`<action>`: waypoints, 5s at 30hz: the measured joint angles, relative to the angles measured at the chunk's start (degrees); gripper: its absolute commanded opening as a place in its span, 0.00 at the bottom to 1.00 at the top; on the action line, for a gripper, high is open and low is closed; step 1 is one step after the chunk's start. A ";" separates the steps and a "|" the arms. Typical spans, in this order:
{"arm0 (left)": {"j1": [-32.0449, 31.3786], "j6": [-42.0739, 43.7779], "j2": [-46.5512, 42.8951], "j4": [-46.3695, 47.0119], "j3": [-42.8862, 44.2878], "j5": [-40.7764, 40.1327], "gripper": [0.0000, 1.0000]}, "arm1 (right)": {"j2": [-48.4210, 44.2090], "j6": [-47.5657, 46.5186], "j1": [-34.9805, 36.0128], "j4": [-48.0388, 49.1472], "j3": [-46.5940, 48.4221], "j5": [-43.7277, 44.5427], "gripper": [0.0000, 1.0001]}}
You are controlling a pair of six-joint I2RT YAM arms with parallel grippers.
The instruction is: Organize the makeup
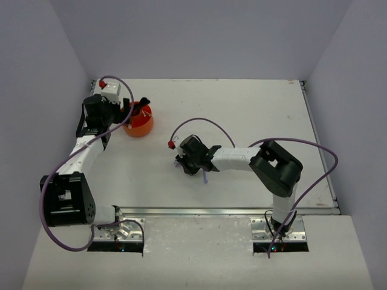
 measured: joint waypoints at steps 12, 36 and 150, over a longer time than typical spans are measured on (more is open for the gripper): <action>-0.41 6.82 -15.45 -8.58 -3.49 27.40 0.82 | -10.05 1.80 0.01 9.55 -7.93 -4.64 0.08; -5.09 7.00 -22.51 -14.67 -13.29 43.64 0.91 | -17.84 11.68 5.02 32.59 -8.79 5.11 0.06; -13.51 -0.72 -11.58 -7.64 -0.92 21.86 0.00 | -21.29 -68.29 11.64 53.63 -24.19 22.02 0.99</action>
